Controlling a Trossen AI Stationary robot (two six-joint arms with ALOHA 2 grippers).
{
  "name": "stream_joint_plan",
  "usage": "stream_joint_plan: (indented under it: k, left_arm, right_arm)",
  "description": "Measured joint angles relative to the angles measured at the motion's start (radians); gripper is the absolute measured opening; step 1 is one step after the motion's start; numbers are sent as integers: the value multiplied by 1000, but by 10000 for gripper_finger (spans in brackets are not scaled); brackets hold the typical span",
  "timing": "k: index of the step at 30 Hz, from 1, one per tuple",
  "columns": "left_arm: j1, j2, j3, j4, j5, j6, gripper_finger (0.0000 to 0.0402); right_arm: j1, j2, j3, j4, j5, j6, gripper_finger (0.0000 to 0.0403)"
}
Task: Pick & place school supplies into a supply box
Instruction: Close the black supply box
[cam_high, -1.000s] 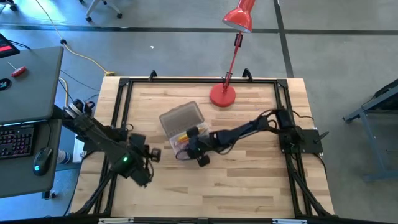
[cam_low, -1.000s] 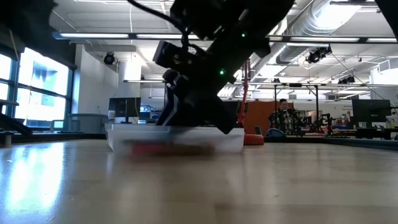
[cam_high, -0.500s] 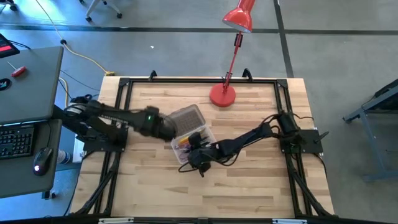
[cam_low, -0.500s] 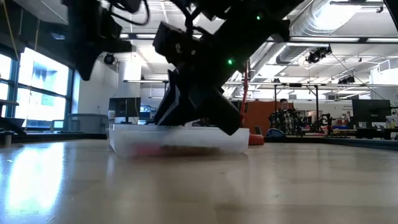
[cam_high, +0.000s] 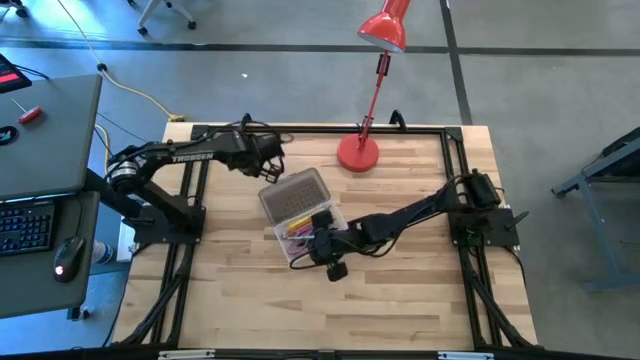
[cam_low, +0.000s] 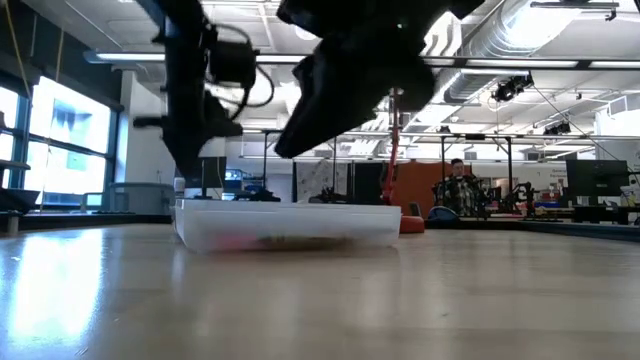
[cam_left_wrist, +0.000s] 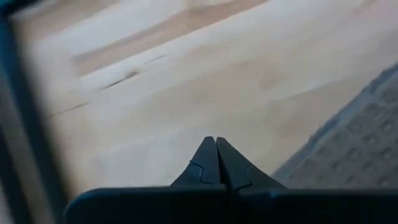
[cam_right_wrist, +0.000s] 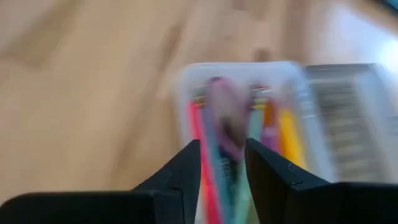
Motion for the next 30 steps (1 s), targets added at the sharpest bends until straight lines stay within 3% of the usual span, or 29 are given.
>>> stream_joint_plan:
  k: [3, 7, 12, 15, 23, 26, 30]
  left_arm:
    - [77, 0, -99, 198, 125, 106, 12]
    - [139, 0, -218, 393, 238, 173, 10]
    - [154, 0, -298, 457, 299, 191, 11]
    - [153, 0, -315, 465, 305, 206, 10]
    - [153, 0, -317, 576, 475, 251, 11]
    - [151, 0, -313, 622, 539, 274, 10]
    - [112, 0, -275, 611, 547, 282, 10]
  right_arm:
    - [0, -13, -5, -43, -126, 16, 102]
    - [0, -15, -89, 35, -286, 18, 87]
    - [0, -15, -222, 221, -341, 60, 42]
    - [0, -15, -281, 294, -317, 61, 8]
    - [-10, -15, -387, 336, -109, 93, 2]
    - [-25, -16, -403, 341, -99, 120, 2]
    - [-39, -17, -404, 333, -97, 131, 1]
